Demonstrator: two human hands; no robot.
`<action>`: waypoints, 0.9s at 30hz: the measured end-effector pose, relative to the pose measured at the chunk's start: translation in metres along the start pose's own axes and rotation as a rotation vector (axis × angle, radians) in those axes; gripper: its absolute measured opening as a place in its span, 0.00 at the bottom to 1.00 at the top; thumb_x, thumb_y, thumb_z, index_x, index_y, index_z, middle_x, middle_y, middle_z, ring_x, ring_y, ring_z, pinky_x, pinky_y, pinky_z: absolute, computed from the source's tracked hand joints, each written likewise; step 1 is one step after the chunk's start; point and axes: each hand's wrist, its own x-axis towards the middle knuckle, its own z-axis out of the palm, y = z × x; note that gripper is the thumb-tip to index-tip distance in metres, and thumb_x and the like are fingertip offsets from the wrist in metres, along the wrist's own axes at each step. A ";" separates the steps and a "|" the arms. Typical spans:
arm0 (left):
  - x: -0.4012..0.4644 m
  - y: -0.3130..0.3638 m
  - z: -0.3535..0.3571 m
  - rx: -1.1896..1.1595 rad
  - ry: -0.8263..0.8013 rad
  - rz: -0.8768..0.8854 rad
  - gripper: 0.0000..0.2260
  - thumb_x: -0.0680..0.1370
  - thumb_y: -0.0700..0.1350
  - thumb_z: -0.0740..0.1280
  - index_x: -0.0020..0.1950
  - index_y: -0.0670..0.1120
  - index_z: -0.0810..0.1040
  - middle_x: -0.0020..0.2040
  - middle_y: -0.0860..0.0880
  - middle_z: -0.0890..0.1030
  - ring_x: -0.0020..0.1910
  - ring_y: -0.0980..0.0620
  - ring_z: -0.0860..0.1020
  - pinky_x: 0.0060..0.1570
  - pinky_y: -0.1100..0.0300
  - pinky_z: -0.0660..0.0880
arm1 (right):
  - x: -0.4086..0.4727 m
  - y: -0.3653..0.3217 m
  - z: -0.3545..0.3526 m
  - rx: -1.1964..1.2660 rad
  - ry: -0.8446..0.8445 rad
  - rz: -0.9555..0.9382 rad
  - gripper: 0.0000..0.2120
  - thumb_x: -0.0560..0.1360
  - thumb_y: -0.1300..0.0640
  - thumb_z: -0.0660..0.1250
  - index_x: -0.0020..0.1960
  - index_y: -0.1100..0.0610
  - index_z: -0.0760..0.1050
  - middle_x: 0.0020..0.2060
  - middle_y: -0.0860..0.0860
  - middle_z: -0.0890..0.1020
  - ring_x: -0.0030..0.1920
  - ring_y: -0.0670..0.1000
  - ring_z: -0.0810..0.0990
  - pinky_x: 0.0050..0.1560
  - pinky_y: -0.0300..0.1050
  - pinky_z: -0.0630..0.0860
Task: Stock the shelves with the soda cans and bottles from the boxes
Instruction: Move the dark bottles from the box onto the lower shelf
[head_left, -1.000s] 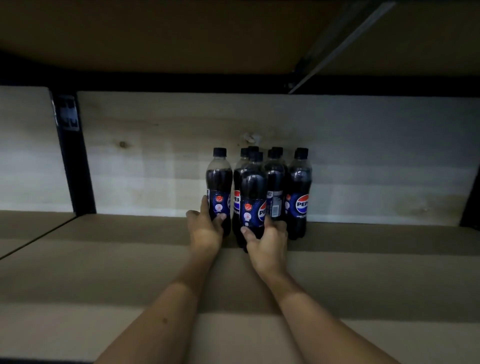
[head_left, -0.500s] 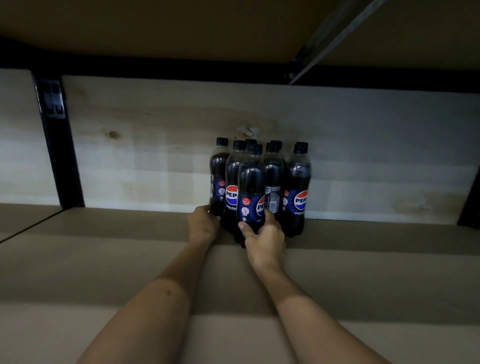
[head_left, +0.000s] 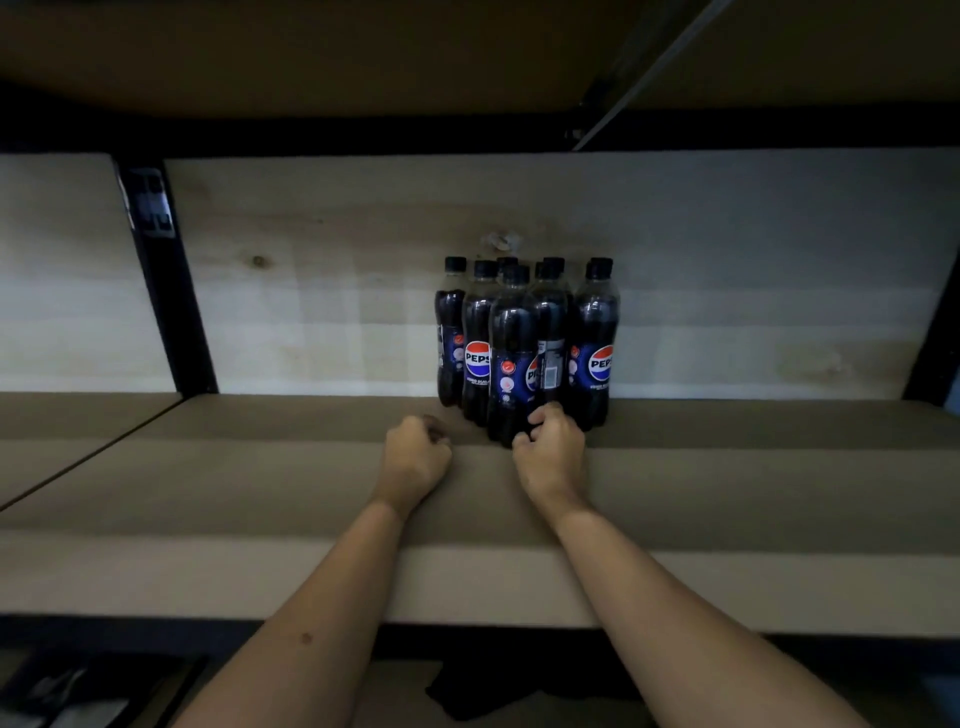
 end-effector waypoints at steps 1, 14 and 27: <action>-0.011 -0.001 -0.004 0.027 -0.024 0.015 0.10 0.74 0.39 0.66 0.53 0.44 0.83 0.53 0.45 0.84 0.56 0.46 0.80 0.59 0.59 0.74 | -0.006 0.000 -0.005 -0.021 -0.028 0.005 0.08 0.73 0.62 0.67 0.52 0.55 0.75 0.50 0.56 0.80 0.51 0.58 0.79 0.51 0.46 0.74; -0.158 0.003 -0.045 0.479 -0.084 0.266 0.19 0.79 0.53 0.54 0.59 0.47 0.79 0.57 0.41 0.82 0.57 0.38 0.78 0.54 0.50 0.75 | -0.127 0.000 -0.075 -0.540 -0.302 -0.255 0.14 0.78 0.50 0.61 0.56 0.56 0.78 0.55 0.58 0.82 0.58 0.61 0.78 0.53 0.50 0.73; -0.333 -0.111 0.008 0.264 -0.266 0.251 0.21 0.77 0.42 0.65 0.70 0.46 0.73 0.69 0.43 0.74 0.69 0.44 0.71 0.68 0.55 0.68 | -0.282 0.104 -0.083 -0.109 -0.356 -0.312 0.18 0.77 0.61 0.65 0.67 0.59 0.75 0.68 0.55 0.76 0.72 0.53 0.69 0.72 0.44 0.64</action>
